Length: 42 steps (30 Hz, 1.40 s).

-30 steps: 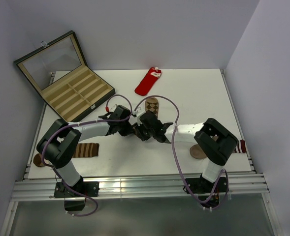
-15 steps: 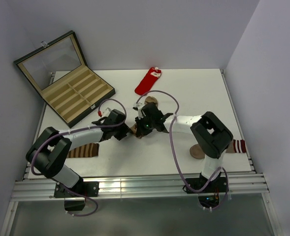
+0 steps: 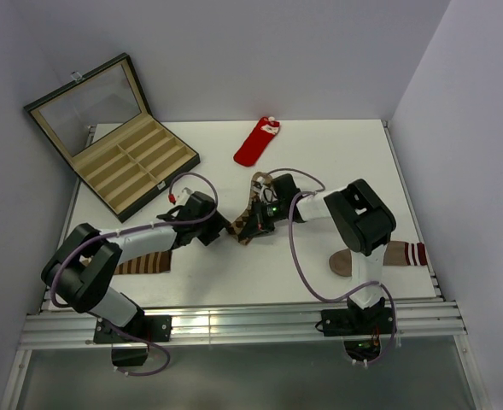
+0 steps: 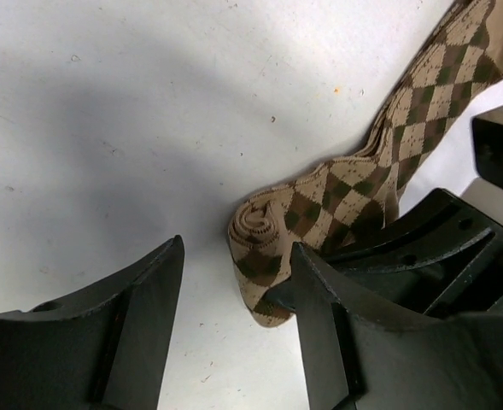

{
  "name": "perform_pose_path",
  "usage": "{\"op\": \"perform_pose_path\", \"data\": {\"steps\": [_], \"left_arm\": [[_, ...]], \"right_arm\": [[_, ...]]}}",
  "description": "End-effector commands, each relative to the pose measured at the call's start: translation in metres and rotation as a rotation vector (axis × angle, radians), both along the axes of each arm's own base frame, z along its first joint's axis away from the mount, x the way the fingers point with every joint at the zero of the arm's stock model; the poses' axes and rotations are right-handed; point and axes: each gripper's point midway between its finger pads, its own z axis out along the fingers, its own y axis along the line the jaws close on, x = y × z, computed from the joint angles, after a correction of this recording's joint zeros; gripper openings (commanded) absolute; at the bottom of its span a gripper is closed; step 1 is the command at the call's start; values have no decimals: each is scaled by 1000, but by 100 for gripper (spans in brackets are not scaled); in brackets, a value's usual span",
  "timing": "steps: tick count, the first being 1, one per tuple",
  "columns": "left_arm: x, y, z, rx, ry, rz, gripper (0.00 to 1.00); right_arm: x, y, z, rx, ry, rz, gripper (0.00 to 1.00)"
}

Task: Roll the socks
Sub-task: Roll the sock at the center of the board.

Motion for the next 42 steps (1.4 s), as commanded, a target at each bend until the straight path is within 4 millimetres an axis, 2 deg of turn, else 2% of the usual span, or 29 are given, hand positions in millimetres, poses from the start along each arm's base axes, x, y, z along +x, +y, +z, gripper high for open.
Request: {"op": "perform_pose_path", "data": {"steps": [1,10,22,28,30,33,34,36,37,39,40,41,42], "left_arm": [[8,-11,6,-22,-35,-24,59],[7,-19,-2,-28,-10,-57,55],[3,-34,4,-48,-32,-117,56],[3,-42,0,-38,-16,-146,55],[-3,-39,-10,-7,28,-153,53],[-6,-40,-17,5,55,-165,44],[-5,-40,-17,9,61,-165,37],[-9,-40,-22,27,79,-174,30],[-9,-41,-22,34,82,-180,22],[-10,-40,-26,53,93,-188,14],[-12,-39,-26,72,103,-195,5],[-12,-37,-28,88,111,-196,1],[-11,-36,-29,99,113,-196,0]], "right_arm": [[-24,-16,-30,-45,222,-66,0],[-25,-31,-51,-82,321,-169,0],[-19,-41,-59,-98,328,-234,0],[-16,-40,-57,-97,311,-238,0],[-14,-41,-57,-104,299,-240,0],[-10,-41,-55,-109,283,-237,0],[-9,-41,-55,-112,277,-239,0],[-7,-41,-54,-118,262,-240,0],[-5,-41,-54,-121,258,-242,0],[-2,-41,-52,-122,240,-236,0],[1,-42,-51,-127,224,-243,0],[4,-41,-47,-129,209,-238,0],[8,-40,-42,-126,173,-230,0]]}}
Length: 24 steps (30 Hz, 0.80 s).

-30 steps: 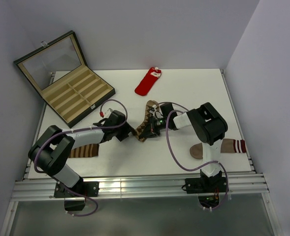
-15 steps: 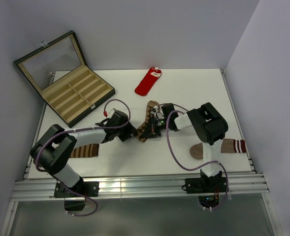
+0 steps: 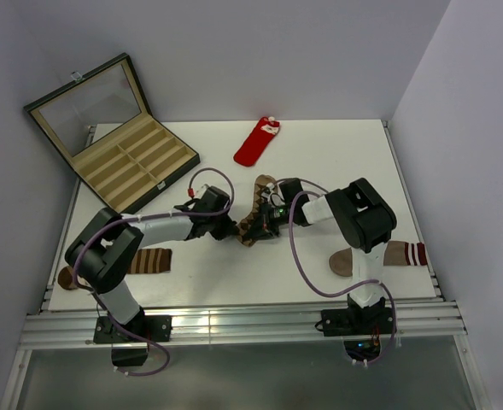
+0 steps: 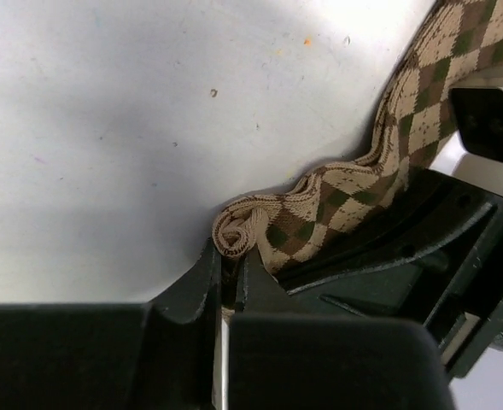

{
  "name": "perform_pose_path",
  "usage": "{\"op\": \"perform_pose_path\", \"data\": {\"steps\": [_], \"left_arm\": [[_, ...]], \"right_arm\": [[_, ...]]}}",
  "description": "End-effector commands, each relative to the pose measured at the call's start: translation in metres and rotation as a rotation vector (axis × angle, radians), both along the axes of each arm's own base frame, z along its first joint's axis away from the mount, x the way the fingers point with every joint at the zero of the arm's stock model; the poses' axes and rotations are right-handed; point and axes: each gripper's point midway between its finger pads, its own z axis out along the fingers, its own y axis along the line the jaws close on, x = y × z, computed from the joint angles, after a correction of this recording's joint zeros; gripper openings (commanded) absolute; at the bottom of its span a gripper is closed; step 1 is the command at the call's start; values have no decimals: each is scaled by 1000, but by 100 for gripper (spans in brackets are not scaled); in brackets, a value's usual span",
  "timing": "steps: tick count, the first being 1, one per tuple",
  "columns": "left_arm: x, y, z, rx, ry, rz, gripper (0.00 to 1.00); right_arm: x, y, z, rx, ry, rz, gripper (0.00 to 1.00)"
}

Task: Roll the socks
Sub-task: Roll the sock at the center of the board.

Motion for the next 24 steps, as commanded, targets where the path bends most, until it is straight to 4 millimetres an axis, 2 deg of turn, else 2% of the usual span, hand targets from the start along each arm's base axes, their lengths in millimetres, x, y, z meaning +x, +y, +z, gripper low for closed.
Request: {"op": "perform_pose_path", "data": {"steps": [1,4,5,8,11,13,14,16,21,24], "left_arm": [[-11,3,-12,82,48,-44,0],[-10,6,-13,106,48,-39,0],[-10,8,-14,120,56,-39,0],[-7,8,-12,135,49,-40,0],[-6,9,-11,140,45,-37,0],[-6,10,-10,144,41,-35,0],[-6,10,-10,146,40,-36,0],[-5,10,-8,150,35,-38,0],[-2,11,-4,173,23,-49,0],[-1,14,-3,202,22,-68,0]], "right_arm": [[16,-26,-35,-220,-73,-83,0],[28,-25,-10,-220,-183,-80,12],[34,-28,-4,-239,-208,-88,22],[48,-29,28,-249,-323,-92,33],[65,-41,41,-345,-404,-139,34],[73,-52,35,-426,-422,-157,33],[81,-52,39,-442,-442,-163,33],[90,-58,29,-500,-444,-168,33],[96,-62,-3,-570,-392,-145,33],[102,-63,-13,-598,-381,-145,33]]}}
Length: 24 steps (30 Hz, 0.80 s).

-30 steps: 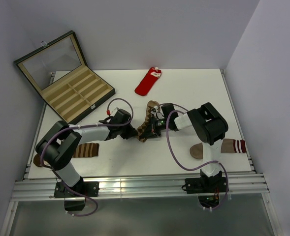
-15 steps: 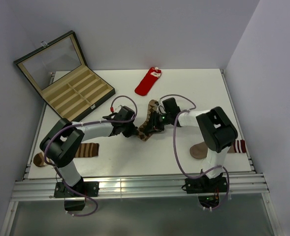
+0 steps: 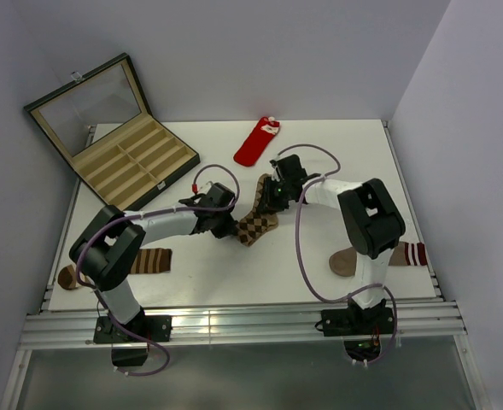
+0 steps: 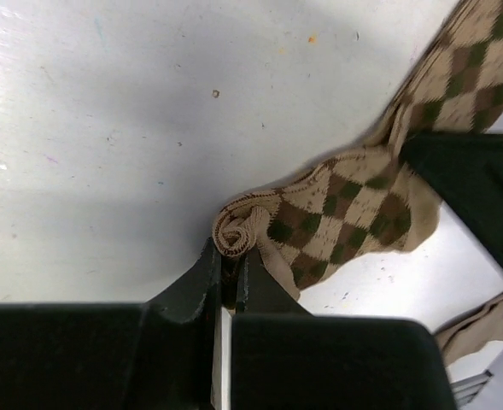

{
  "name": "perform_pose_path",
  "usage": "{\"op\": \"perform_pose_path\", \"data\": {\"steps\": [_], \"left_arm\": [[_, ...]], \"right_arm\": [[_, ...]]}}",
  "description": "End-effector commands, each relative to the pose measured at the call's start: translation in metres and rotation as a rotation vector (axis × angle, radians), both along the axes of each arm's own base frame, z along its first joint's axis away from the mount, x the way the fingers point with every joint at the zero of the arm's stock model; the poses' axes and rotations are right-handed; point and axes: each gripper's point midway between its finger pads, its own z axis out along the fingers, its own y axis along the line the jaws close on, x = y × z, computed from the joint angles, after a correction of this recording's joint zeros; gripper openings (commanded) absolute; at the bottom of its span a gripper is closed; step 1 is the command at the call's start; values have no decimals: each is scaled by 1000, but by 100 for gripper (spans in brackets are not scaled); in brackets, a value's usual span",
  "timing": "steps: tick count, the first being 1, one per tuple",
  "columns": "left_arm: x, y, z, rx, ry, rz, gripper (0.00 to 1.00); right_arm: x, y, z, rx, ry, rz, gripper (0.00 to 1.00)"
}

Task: Roll the socks
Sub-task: Roll the sock at the center of the board.

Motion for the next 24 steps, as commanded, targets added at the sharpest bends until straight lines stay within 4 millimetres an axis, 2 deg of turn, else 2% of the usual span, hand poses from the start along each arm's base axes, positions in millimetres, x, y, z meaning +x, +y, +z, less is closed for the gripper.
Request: {"op": "perform_pose_path", "data": {"steps": [1,2,4,7,11,12,13,14,17,18,19,20,21,23,24], "left_arm": [[-3,13,-5,108,12,-33,0],[-6,16,-7,124,23,-40,0],[-6,18,-6,144,22,-54,0],[-7,21,-8,169,23,-79,0],[-7,20,-13,196,28,-108,0],[-6,18,-13,199,32,-110,0],[-6,18,-16,207,39,-110,0],[-5,18,-16,209,43,-109,0],[-4,17,-18,207,49,-96,0],[-3,16,-17,202,49,-91,0],[-3,16,-17,205,52,-90,0],[-3,16,-17,206,53,-88,0],[-3,16,-17,205,52,-86,0],[-2,16,-16,206,51,-82,0],[-2,16,-16,203,50,-79,0]], "right_arm": [[10,-16,-17,-108,12,-23,33],[18,-16,-16,-123,-2,-30,33],[20,-18,-24,-148,19,-34,34],[32,-16,-21,-161,-1,-37,34],[39,-14,-14,-160,-36,-15,35],[40,-10,-3,-132,-62,0,36],[38,-8,-1,-118,-88,11,37],[38,-6,19,-95,-151,26,37],[22,0,33,-78,-256,71,41],[19,4,52,-55,-319,80,42],[10,3,49,-53,-350,85,44],[-1,11,52,-42,-376,110,45],[-6,13,65,-21,-424,117,46],[-22,15,59,-18,-459,137,48],[-31,23,66,-4,-488,158,49]]}}
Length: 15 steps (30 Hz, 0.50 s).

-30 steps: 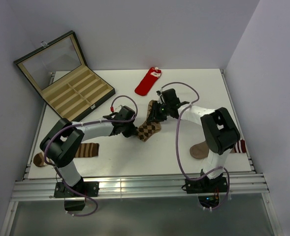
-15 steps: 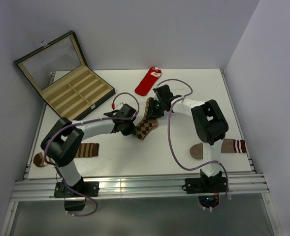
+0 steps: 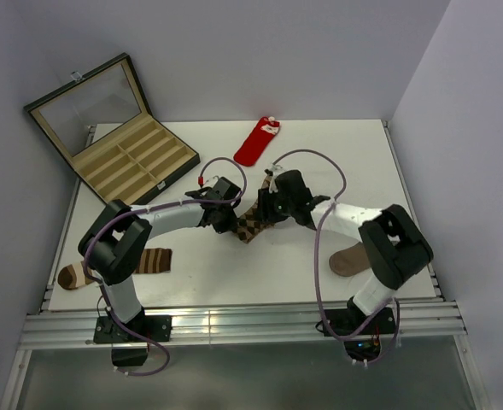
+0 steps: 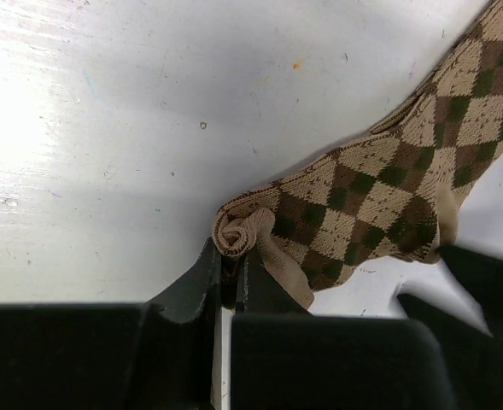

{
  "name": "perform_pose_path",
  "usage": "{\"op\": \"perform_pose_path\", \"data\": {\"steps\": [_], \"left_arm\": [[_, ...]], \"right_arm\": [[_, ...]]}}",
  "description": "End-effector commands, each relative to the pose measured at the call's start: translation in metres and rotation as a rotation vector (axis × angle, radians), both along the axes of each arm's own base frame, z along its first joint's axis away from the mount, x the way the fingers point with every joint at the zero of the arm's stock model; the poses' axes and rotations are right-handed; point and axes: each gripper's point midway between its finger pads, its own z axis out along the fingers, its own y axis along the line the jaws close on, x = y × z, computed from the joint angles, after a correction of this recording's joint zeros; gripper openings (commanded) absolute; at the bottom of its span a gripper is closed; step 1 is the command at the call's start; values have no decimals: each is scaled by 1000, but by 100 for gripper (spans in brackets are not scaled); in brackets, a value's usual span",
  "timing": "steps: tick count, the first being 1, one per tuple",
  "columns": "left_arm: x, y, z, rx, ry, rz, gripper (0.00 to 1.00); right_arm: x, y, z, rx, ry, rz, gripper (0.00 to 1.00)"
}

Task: Roll the socks
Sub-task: Roll the sock at the center of the board.

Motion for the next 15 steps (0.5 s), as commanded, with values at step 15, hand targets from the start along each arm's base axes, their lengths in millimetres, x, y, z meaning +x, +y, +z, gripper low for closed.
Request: {"op": "perform_pose_path", "data": {"steps": [15], "left_arm": [[-15,13,-16,74,64,10,0]], "right_arm": [[-42,64,14,32,-270,237,52]]}}
